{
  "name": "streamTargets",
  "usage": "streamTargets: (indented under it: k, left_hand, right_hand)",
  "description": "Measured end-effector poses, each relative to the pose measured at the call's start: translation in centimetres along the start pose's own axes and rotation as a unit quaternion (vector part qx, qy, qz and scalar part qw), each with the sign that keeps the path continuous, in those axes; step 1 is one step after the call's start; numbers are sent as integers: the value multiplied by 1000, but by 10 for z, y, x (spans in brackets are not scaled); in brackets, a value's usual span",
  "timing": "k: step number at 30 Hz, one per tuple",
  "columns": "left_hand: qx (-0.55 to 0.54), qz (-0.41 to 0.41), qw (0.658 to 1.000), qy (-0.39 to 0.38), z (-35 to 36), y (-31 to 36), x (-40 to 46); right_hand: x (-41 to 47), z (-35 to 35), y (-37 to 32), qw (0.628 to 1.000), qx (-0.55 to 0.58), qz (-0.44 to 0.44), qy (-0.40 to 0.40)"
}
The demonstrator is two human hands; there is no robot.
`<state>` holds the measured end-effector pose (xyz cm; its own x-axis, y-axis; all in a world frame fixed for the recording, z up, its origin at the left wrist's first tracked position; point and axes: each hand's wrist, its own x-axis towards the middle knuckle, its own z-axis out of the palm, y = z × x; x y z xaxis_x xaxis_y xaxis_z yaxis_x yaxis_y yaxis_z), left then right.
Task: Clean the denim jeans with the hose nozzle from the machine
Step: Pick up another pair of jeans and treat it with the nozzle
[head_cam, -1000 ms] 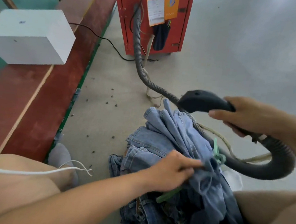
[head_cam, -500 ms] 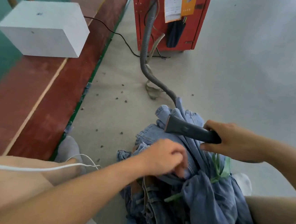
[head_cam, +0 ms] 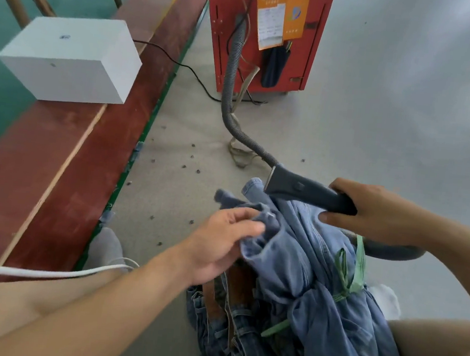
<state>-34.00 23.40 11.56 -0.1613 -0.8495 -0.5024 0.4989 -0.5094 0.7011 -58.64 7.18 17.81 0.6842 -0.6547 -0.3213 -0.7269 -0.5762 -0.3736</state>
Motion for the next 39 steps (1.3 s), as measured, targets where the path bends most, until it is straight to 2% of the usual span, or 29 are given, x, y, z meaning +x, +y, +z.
streamTargets:
  k: [2,4,7,10,12,14,16,17,18,20,21,22,23,26,29,32,33,35,37,39]
  left_hand:
    - [49,28,998,-23,15,-10,-5]
    - [155,1,988,24,26,-24,-7]
    - [324,-47,943,54,23,-46,-10]
    - [356,-14,930,88,23,-63,-7]
    - [410,4,896,167,27,-63,-6]
    - [410,16,877,252,30,-57,-5]
    - [427,93,854,282,33,-55,-5]
    - [426,138,853,267,33,-55,-4]
    - [403,166,869,233,35,-52,-3]
    - [253,135,943,167,42,-44,-1]
    - [159,107,967,167,44,-43,1]
    - [90,75,977,181,43,-44,5]
    - [73,52,976,197,41,-47,8]
    - [217,20,952,215,45,-57,16]
    - [316,55,919,231,55,-66,30]
    - [378,94,875,287,63,-70,48]
    - [374,99,871,301,64,-71,53]
    - [315,91,895,303,66,-72,58]
    - [228,80,935,260,62,-71,60]
    - [167,75,957,223,56,-70,59]
  right_hand:
    - [-2,-8,2,999,17,18,37]
    - [-5,-13,5,996,54,38,56]
    - [-7,-15,10,996,55,53,52]
    - [-11,-9,10,998,25,59,27]
    - [-13,-5,9,998,7,59,16]
    - [-15,-4,8,998,-2,57,12]
    - [-15,-8,9,998,0,57,16]
    - [-15,-11,10,998,6,60,17]
    - [-17,-16,11,997,19,67,14]
    - [-23,-24,13,995,67,75,1]
    - [-26,-27,15,992,98,73,-6]
    - [-30,-30,17,990,127,68,-9]
    - [-33,-33,19,987,146,61,-9]
    - [-45,-42,20,991,127,49,3]
    - [-56,-47,19,996,81,46,-2]
    - [-57,-46,12,992,86,56,-69]
    - [-54,-44,9,990,84,68,-95]
    - [-44,-37,2,984,73,99,-127]
    - [-30,-28,-1,985,43,121,-114]
    - [-18,-25,-1,985,2,138,-100]
